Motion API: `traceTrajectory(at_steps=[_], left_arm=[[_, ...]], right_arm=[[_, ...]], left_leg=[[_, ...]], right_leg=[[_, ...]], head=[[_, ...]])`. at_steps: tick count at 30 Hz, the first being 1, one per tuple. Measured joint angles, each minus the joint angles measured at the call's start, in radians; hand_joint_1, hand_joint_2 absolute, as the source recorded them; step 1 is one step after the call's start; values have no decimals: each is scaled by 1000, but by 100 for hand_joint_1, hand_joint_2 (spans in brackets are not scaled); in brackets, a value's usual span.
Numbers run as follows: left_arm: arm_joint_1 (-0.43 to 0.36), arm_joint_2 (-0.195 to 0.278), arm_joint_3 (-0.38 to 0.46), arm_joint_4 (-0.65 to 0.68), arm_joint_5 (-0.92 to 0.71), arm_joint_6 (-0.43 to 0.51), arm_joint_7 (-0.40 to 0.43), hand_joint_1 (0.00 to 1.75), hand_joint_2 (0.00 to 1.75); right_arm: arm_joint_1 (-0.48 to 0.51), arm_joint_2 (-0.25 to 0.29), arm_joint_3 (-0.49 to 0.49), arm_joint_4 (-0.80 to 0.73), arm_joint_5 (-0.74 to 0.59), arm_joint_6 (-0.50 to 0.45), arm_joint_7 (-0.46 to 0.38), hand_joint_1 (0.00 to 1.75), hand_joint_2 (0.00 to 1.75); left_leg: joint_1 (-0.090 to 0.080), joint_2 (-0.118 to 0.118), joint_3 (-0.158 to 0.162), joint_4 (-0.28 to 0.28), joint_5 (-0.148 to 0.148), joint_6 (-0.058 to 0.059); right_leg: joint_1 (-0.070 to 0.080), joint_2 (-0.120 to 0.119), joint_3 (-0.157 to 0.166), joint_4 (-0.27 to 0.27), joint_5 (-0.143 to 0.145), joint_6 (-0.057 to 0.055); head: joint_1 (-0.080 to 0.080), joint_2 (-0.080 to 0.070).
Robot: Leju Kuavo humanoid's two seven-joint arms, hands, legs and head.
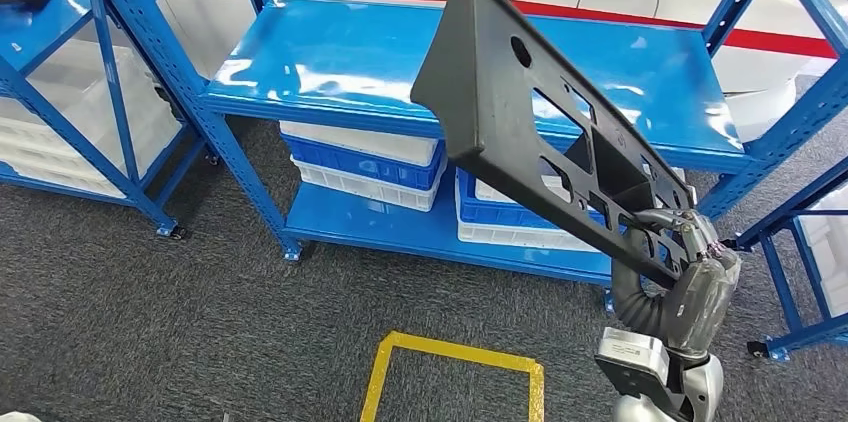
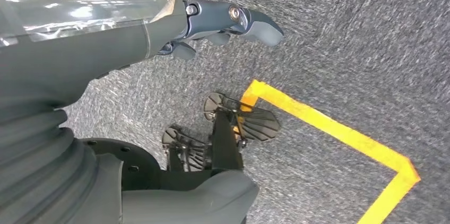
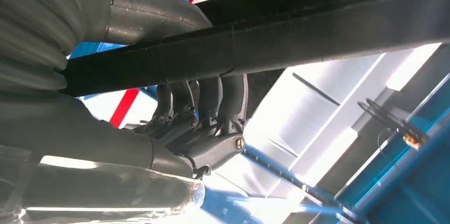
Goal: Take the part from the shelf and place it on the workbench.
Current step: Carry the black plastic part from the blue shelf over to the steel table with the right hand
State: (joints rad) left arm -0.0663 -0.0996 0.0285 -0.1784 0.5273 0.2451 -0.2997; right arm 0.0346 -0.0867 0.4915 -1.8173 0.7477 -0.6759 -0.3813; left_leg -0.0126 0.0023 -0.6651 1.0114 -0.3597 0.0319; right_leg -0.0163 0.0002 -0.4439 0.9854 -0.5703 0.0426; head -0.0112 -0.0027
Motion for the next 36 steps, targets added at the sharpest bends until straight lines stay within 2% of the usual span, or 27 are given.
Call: traceTrajectory(at_steps=[1, 2, 3, 5, 6, 7, 8, 9, 11, 13, 15, 17, 18, 19, 21, 22, 23, 24, 25, 26, 28, 29, 31, 32, 33, 34, 36], left_arm=[[0, 1, 0, 0, -2, 2, 0, 0, 175], [1, 2, 0, 0, -3, 4, 0, 0, 175], [1, 2, 0, 0, -3, 7, 0, 0, 175], [1, 1, 0, 0, -4, 12, -1, 0, 175], [0, 1, 0, 0, -3, 13, -3, 0, 175], [0, 1, 0, 0, -3, 14, -4, 0, 175], [0, 1, 0, 0, -2, 14, -6, 0, 175], [0, 1, 0, 0, -1, 14, -7, 0, 175], [-1, 1, 0, 0, -1, 13, -8, 0, 175], [-3, 1, 0, 0, -1, 12, -9, 0, 175], [-4, 1, 0, 0, 1, 13, -12, 0, 175], [-3, 0, 0, 0, 6, 16, -16, 0, 175], [-3, -1, 1, 0, 8, 18, -19, 0, 175], [-3, -2, 1, 0, 12, 19, -22, 0, 175], [-3, -1, 3, 0, 19, 25, -27, 0, 175], [-2, -2, 4, 0, 23, 29, -29, 0, 175], [-1, -2, 5, 0, 27, 33, -31, 0, 175], [-1, -3, 6, 0, 30, 37, -32, 0, 175], [-1, -4, 8, 0, 34, 41, -33, 0, 175], [-1, -5, 10, 0, 37, 45, -33, 0, 175], [-1, -6, 17, 0, 41, 52, -33, 0, 175], [0, -7, 19, 0, 41, 54, -33, 0, 175], [3, -6, 22, 0, 42, 55, -34, 0, 175], [5, -5, 24, 1, 42, 56, -34, 0, 175], [7, -5, 25, 1, 43, 57, -34, 0, 175], [9, -5, 27, 1, 44, 58, -34, 0, 175], [11, -5, 29, 1, 46, 60, -34, 0, 175]], right_arm=[[0, -5, 0, 3, -15, -5, -9, 175, 175], [1, -10, -1, 5, -31, -9, -21, 175, 175], [1, -15, -1, 8, -48, -11, -35, 175, 175], [-1, -22, -2, 15, -76, -14, -58, 175, 175], [-2, -25, -2, 18, -86, -14, -65, 175, 175], [-2, -27, -2, 23, -93, -14, -69, 175, 175], [-3, -28, -2, 27, -97, -14, -71, 175, 175], [-4, -29, -1, 31, -100, -14, -73, 175, 175], [-4, -30, -1, 37, -101, -14, -76, 175, 175], [-8, -32, 0, 40, -102, -15, -77, 175, 175], [-16, -33, 1, 44, -106, -15, -78, 175, 175], [-22, -37, 4, 48, -119, -15, -79, 175, 175], [-25, -40, 5, 51, -127, -16, -80, 175, 175], [-30, -43, 7, 55, -135, -16, -80, 175, 175], [-42, -48, 13, 64, -152, -16, -82, 175, 175], [-48, -51, 18, 70, -163, -16, -82, 175, 175], [-55, -53, 24, 77, -175, -15, -83, 175, 175], [-63, -55, 30, 83, -187, -14, -83, 175, 175], [-73, -57, 37, 91, -198, -13, -83, 175, 175], [-84, -58, 44, 97, -206, -12, -83, 175, 175], [-102, -59, 55, 108, -214, -11, -83, 175, 175], [-107, -59, 59, 112, -216, -11, -83, 175, 175], [-112, -59, 65, 121, -219, -10, -84, 175, 175], [-114, -59, 68, 126, -220, -9, -84, 175, 175], [-117, -59, 71, 130, -223, -9, -84, 175, 175], [-119, -60, 73, 133, -230, -9, -86, 175, 175], [-123, -60, 76, 138, -254, -12, -93, 175, 175]], left_leg=[[2, -1, -4, 2, 3, -4], [4, -2, -9, 12, -11, -9], [7, -4, -16, 36, -44, -15], [14, -5, -41, 140, -148, -28], [17, -5, -55, 208, -190, -33], [20, -5, -63, 265, -210, -36], [23, -5, -58, 294, -205, -38], [25, -5, -35, 286, -183, -39], [27, -5, 62, 170, -138, -33], [23, -7, 156, 29, -139, -25], [16, -8, 180, -25, -149, -16], [15, -4, 166, -36, -131, 1], [16, -1, 156, -41, -118, 11], [16, 1, 144, -45, -104, 20], [12, 5, 113, -43, -80, 30], [10, 5, 96, -42, -67, 31], [9, 6, 78, -41, -53, 31], [8, 7, 60, -39, -40, 28], [7, 7, 41, -36, -28, 25], [7, 7, 24, -30, -17, 21], [4, 6, -4, -16, 2, 12], [2, 5, -11, -12, 12, 7], [2, 4, -18, -13, 33, -2], [4, 1, -23, -12, 32, -8], [7, -1, -30, 0, 13, -14], [10, -3, -41, 33, -29, -20], [17, -5, -69, 154, -142, -33]], right_leg=[[-4, -1, -7, 2, 5, -8], [-7, -3, -13, 4, 12, -18], [-11, -5, -19, 4, 21, -28], [-12, -7, -37, 4, 42, -45], [-10, -8, -48, 5, 53, -47], [-9, -8, -60, 6, 64, -47], [-9, -8, -73, 7, 75, -45], [-9, -8, -86, 9, 84, -41], [-10, -8, -106, 11, 100, -33], [-8, -9, -117, 12, 114, -20], [-8, -10, -126, 10, 131, -4], [-8, -10, -141, 19, 130, 6], [-6, -9, -153, 39, 109, 4], [-5, -8, -170, 78, 72, -4], [-5, -6, -211, 200, -13, -18], [-5, -5, -224, 259, -37, -16], [-6, -5, -222, 294, -38, -7], [-6, -5, -204, 295, -21, 5], [-6, -5, -169, 262, 5, 17], [-7, -5, -119, 199, 25, 24], [-4, -4, -22, 53, 22, 18], [-2, -3, 3, 6, 11, 10], [0, -1, -1, -14, 9, -4], [-3, -3, -9, -12, 18, -11], [-6, -5, -18, -10, 29, -20], [-11, -6, -28, -10, 41, -29], [-12, -7, -51, -8, 67, -39]], head=[[0, 0], [0, 0], [-1, 0], [-2, 0], [-3, 0], [-3, 0], [-3, 0], [-4, 0], [-4, 0], [-3, 0], [-3, 0], [-3, 0], [-1, 0], [1, 0], [5, 0], [5, 0], [6, 0], [6, 0], [7, 0], [7, 0], [6, 0], [5, 0], [2, 0], [2, 0], [1, 0], [0, 0], [-2, 0]])
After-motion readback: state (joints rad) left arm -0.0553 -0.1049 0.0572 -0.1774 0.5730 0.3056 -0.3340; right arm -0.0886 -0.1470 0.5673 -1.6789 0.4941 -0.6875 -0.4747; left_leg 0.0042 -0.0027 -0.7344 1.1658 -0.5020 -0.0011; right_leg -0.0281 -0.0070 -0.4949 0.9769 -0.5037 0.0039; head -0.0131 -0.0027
